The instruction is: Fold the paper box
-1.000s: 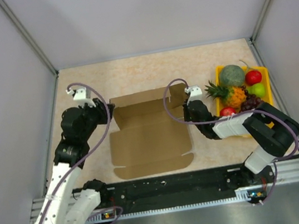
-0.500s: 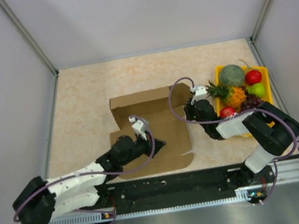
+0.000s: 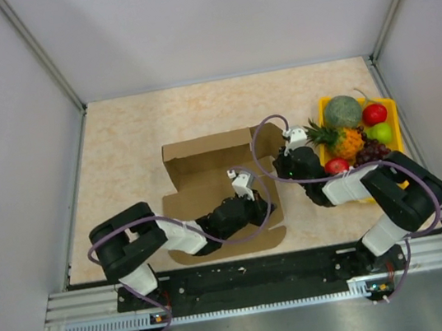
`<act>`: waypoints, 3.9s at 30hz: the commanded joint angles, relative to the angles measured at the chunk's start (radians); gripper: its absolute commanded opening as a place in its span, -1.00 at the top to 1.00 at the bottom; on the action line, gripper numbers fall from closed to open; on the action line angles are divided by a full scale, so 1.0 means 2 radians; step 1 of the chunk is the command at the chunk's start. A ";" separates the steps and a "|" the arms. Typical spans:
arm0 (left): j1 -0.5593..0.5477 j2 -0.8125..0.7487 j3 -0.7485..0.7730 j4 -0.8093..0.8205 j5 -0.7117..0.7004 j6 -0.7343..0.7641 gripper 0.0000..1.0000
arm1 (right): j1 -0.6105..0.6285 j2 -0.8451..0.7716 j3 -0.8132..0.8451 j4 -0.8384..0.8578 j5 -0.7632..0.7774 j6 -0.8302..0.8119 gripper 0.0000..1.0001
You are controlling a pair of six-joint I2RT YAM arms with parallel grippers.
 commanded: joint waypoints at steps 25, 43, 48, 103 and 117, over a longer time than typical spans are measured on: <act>-0.056 0.079 -0.001 -0.010 -0.145 -0.085 1.00 | 0.043 0.053 0.027 0.011 0.103 -0.048 1.00; -0.056 0.071 -0.012 -0.004 -0.149 -0.083 1.00 | 0.054 -0.098 -0.058 0.002 0.060 0.003 1.00; -0.057 0.074 -0.016 0.010 -0.148 -0.084 1.00 | 0.054 -0.149 -0.035 -0.045 -0.005 -0.026 1.00; -0.056 0.080 -0.028 0.036 -0.160 -0.086 1.00 | 0.058 0.030 0.049 0.037 -0.009 -0.061 1.00; -0.056 0.084 -0.025 0.037 -0.157 -0.085 1.00 | 0.050 0.068 0.085 -0.033 0.087 -0.095 1.00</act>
